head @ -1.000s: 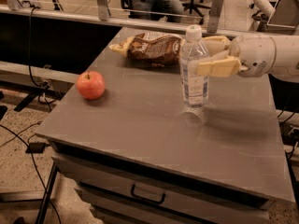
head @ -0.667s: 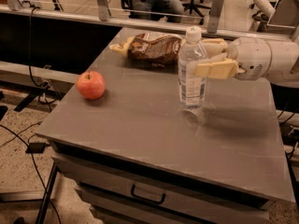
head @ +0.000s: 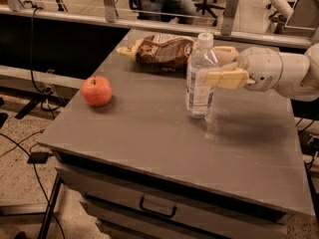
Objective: Place blue plastic bottle upright
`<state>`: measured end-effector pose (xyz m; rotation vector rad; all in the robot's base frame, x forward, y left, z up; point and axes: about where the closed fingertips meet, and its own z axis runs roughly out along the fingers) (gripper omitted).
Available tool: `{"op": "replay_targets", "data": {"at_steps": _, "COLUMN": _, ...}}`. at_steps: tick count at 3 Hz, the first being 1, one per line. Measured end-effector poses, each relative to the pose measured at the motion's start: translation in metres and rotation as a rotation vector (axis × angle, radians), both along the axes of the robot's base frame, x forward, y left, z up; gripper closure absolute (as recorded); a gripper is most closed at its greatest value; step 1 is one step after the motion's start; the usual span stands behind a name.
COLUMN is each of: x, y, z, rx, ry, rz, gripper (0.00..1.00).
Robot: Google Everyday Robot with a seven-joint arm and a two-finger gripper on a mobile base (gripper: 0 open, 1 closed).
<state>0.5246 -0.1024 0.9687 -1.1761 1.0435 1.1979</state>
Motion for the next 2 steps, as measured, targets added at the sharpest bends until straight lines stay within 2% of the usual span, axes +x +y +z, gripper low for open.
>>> {"op": "replay_targets", "data": {"at_steps": 2, "x": -0.0036, "y": 0.01, "z": 0.005, "rx": 0.05, "ry": 0.004, "rz": 0.036, "gripper": 1.0}}
